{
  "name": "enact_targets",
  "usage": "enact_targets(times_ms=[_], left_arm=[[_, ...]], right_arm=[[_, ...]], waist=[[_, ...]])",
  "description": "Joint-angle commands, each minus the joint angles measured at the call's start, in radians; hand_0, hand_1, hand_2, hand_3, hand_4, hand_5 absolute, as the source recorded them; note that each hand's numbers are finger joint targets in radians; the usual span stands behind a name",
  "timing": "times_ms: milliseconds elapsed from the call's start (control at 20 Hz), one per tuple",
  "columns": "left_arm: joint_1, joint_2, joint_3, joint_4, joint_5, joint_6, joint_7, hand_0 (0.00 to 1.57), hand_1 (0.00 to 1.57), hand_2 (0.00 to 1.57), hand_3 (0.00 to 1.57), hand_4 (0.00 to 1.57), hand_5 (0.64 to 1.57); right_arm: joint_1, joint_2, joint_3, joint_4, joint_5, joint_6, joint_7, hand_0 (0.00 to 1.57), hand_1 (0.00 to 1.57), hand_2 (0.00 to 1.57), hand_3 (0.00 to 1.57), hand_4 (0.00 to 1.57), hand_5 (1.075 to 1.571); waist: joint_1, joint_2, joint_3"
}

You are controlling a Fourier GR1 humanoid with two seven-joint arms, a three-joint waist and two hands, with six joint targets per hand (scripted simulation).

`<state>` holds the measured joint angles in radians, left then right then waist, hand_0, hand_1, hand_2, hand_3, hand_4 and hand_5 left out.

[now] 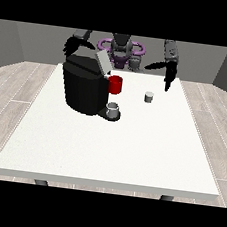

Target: Insert the coffee pod into the coffee machine and close the lid

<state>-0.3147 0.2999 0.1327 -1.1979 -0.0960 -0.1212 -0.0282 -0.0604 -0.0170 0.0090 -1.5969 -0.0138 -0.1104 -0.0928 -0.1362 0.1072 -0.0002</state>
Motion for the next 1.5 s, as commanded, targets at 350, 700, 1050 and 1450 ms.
enact_targets(times_ms=[350,700,1050,1450], left_arm=[[-0.139,-0.009,-0.039,0.239,-0.126,0.049,0.029,0.0,0.0,0.0,0.0,0.0,1.571],[-0.191,0.043,-0.041,0.344,-0.195,0.044,-0.098,0.1,0.1,0.5,0.0,0.0,1.571],[-0.185,0.028,-0.09,0.43,-0.301,0.099,-0.065,0.62,0.62,0.74,0.48,0.0,1.571],[-0.208,0.059,-0.119,0.51,-0.413,0.18,-0.117,0.61,0.61,0.75,0.48,0.0,1.571]], right_arm=[[-0.09,0.016,0.006,0.048,0.023,-0.04,0.067,0.0,0.0,0.0,0.0,0.35,1.571],[-0.132,-0.018,-0.028,0.143,0.014,-0.028,-0.004,0.0,0.0,0.0,0.0,0.39,1.571],[-0.116,-0.011,-0.01,0.148,0.035,-0.049,0.09,0.0,0.0,0.0,0.0,0.41,1.571],[-0.141,-0.048,-0.046,0.157,-0.01,0.006,0.083,0.0,0.0,0.0,0.0,0.43,1.571]], waist=[[0.001,0.03,0.0],[0.008,0.115,-0.0001],[0.003,0.04,-0.0002],[-0.021,0.074,-0.0002]])
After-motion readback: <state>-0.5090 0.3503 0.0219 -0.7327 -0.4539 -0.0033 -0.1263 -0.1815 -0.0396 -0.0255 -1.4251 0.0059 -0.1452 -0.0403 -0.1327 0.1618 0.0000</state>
